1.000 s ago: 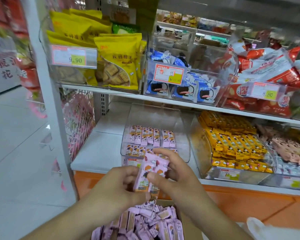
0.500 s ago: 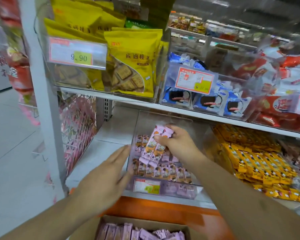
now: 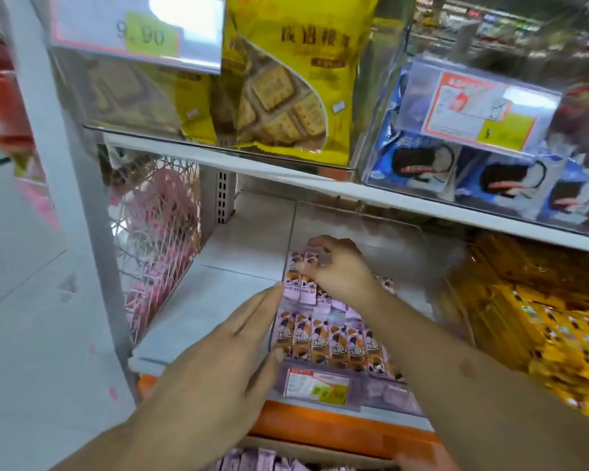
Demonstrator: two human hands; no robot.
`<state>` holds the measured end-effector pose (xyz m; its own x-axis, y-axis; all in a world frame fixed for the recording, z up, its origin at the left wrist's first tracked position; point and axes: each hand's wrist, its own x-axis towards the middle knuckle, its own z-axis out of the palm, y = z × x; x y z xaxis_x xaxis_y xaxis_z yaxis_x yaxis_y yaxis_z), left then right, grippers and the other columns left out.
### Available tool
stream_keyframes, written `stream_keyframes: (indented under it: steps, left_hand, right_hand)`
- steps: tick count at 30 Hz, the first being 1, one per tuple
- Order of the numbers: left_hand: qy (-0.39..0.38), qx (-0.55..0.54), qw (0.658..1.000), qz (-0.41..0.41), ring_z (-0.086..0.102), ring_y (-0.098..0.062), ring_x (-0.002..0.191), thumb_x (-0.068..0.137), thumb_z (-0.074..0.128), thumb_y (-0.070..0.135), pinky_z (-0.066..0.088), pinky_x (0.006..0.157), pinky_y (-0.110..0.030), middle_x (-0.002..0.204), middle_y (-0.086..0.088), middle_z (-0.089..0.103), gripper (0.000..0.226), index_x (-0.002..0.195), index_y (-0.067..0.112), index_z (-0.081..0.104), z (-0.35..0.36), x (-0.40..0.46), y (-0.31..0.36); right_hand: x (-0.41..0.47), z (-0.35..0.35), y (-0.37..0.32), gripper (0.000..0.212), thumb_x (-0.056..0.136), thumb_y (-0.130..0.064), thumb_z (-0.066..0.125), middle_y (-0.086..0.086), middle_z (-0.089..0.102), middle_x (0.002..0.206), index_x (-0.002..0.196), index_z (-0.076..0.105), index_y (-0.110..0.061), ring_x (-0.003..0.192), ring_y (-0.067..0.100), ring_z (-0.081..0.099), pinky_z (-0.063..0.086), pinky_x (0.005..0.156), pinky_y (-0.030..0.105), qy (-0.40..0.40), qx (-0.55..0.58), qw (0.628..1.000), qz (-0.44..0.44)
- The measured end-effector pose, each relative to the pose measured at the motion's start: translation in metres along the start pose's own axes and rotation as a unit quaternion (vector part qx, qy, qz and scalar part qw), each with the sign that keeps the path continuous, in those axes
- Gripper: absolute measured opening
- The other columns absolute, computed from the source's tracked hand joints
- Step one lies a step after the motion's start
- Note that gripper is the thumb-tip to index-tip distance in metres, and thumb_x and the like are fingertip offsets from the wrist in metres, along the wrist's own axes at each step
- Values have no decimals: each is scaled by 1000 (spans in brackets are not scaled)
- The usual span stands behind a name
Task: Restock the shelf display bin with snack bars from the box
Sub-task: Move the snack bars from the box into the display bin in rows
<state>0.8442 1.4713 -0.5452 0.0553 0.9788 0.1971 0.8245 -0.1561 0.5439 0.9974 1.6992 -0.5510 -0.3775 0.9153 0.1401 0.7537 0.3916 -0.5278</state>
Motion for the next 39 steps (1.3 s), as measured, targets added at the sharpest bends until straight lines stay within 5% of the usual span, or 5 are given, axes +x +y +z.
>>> stream_keyframes:
  steps: [13,17,24,33,39]
  left_hand:
    - [22,-15,1000,8,27,10,146,104,39,52,32,117,-15,160,46,-5,75,156,57,-15,-7,-8,9]
    - [18,-67,998,-5,27,20,138,103,48,47,33,112,-11,144,58,13,72,149,69,-3,-9,-9,12]
    - [-31,-26,998,-55,46,-8,141,101,55,46,43,114,-32,158,12,43,69,161,32,26,-8,-51,13]
    - [-210,21,976,-51,58,10,93,88,63,61,47,83,-11,98,32,62,24,107,47,65,77,-118,11]
    - [-326,-54,944,-22,55,-1,127,97,69,26,34,104,-1,144,11,57,44,140,31,62,151,-150,-13]
  right_hand:
    - [-16,11,0,86,81,-50,83,3,44,157,156,47,-28,143,25,44,38,121,41,-60,-111,991,-37]
    - [-41,-13,-6,83,83,-50,82,4,47,153,155,46,-31,141,25,47,41,119,42,-49,-71,996,-36]
    - [-183,-80,-36,36,87,-25,82,-11,61,113,121,70,-26,94,9,63,55,78,25,46,50,988,-140]
    - [-305,21,37,45,94,-22,71,-6,64,131,137,62,-29,115,11,61,52,97,32,-290,-44,956,-34]
    - [-312,92,87,68,91,-26,72,-12,40,159,152,48,-41,146,21,31,30,122,44,-338,-64,938,33]
